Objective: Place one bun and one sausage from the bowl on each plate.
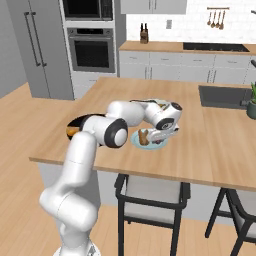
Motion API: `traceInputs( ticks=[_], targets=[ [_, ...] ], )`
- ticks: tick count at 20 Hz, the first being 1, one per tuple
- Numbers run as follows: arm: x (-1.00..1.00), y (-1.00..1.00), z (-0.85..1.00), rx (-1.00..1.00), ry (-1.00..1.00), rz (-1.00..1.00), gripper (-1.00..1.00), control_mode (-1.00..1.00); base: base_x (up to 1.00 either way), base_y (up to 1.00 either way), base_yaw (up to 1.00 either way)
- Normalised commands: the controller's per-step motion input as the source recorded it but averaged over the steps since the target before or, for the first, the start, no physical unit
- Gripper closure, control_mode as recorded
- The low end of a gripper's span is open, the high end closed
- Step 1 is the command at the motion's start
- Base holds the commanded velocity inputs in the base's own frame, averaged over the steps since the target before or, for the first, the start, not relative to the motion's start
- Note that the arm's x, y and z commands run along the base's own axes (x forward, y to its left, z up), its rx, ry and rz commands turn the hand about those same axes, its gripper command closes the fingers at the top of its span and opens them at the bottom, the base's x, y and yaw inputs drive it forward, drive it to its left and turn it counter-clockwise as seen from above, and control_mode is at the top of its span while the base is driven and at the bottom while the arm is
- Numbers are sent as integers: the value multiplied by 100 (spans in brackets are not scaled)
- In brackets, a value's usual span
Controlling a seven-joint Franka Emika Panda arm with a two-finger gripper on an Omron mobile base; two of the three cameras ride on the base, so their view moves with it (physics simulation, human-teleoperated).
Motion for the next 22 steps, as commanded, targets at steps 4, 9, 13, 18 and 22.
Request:
traceInputs(
  ticks=[4, 9, 13, 18, 22],
  targets=[
    [0, 0, 0, 0, 0, 0, -100, -100, 0, 0, 0],
    [0, 0, 0, 0, 0, 0, -100, -100, 0, 0, 0],
    [0, 0, 0, 0, 0, 0, -100, -100, 0, 0, 0],
    [-21, 3, 19, 0, 0, -3, -100, -100, 0, 0, 0],
    [-43, 8, 78, 0, 0, -13, -100, -100, 0, 0, 0]
  ],
)
